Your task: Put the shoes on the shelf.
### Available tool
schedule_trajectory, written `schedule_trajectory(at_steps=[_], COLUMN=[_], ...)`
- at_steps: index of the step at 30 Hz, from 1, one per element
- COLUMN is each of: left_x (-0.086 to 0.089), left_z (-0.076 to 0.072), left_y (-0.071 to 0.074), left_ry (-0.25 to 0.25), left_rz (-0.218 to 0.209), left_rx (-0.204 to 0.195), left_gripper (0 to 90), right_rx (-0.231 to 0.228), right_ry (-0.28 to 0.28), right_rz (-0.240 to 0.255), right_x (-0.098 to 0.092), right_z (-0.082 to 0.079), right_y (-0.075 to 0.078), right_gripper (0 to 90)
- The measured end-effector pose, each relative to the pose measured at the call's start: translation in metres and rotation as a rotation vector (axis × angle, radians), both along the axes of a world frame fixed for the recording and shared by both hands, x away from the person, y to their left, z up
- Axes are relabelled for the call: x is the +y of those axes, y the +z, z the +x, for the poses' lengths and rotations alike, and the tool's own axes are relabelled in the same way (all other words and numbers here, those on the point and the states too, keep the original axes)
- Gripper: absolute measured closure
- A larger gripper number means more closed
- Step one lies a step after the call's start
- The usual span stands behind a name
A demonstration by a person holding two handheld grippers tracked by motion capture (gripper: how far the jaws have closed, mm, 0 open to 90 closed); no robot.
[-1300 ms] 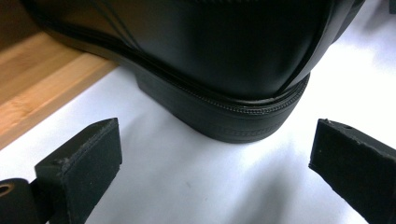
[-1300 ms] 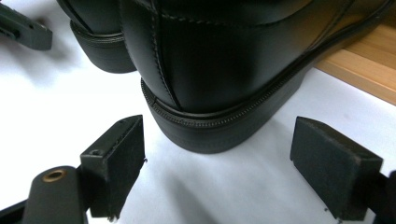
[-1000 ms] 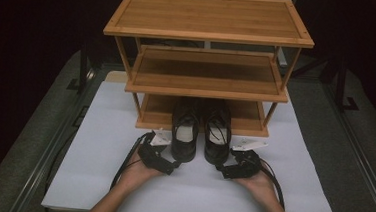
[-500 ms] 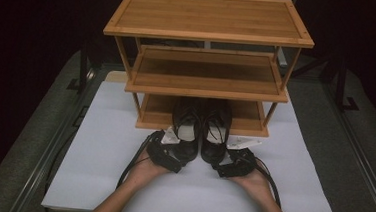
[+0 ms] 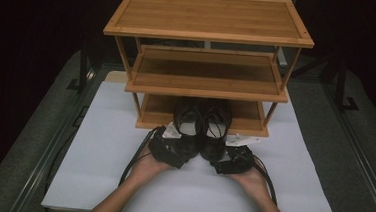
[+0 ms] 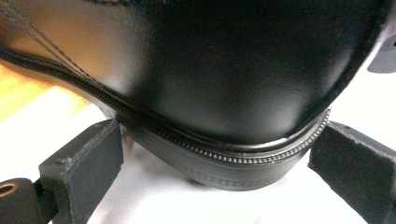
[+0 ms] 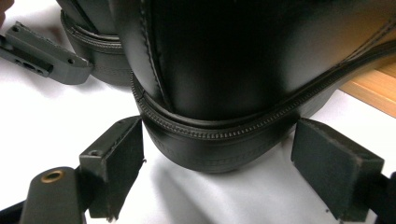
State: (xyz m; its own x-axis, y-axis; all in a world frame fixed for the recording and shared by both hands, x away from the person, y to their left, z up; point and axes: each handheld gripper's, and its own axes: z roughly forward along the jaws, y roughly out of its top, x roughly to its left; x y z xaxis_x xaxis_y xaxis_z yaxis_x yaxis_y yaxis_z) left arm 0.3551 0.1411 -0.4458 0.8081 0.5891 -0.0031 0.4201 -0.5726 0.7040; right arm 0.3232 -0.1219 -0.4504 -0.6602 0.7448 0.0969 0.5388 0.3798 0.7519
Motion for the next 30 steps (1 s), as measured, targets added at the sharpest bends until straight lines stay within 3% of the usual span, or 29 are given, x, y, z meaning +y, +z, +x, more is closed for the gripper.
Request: schedule_trajectory(at_steps=[8, 11, 13, 16, 23, 27, 30], left_x=[0.002, -0.002, -0.002, -0.005, -0.009, -0.012, -0.014], left_z=[0.007, 0.012, 0.016, 0.027, 0.053, 0.067, 0.074], left_y=[0.002, 0.007, 0.007, 0.006, 0.003, 0.002, -0.002], left_ry=[0.014, 0.013, 0.026, 0.030, 0.058, 0.070, 0.081], left_rz=[-0.062, -0.034, -0.063, -0.044, -0.068, -0.038, -0.022], left_rx=[0.004, 0.003, 0.003, 0.001, -0.004, -0.009, -0.005], left_gripper=[2.7, 2.7, 2.7, 2.7, 2.2, 1.9, 1.2], right_rx=[-0.007, -0.004, -0.010, -0.010, -0.008, -0.009, -0.014], right_ry=[-0.006, -0.018, -0.029, -0.040, -0.084, -0.101, -0.112], right_rz=[0.026, -0.001, 0.014, 0.008, -0.001, -0.007, -0.037], right_x=[-0.002, 0.001, -0.001, 0.000, 0.004, 0.006, 0.010], right_z=[0.008, 0.013, 0.020, 0.030, 0.057, 0.071, 0.077], right_y=[0.003, 0.005, 0.006, 0.005, 0.003, 0.003, -0.001], right_gripper=[15.8, 14.3, 13.8, 13.3, 11.7, 11.4, 11.2])
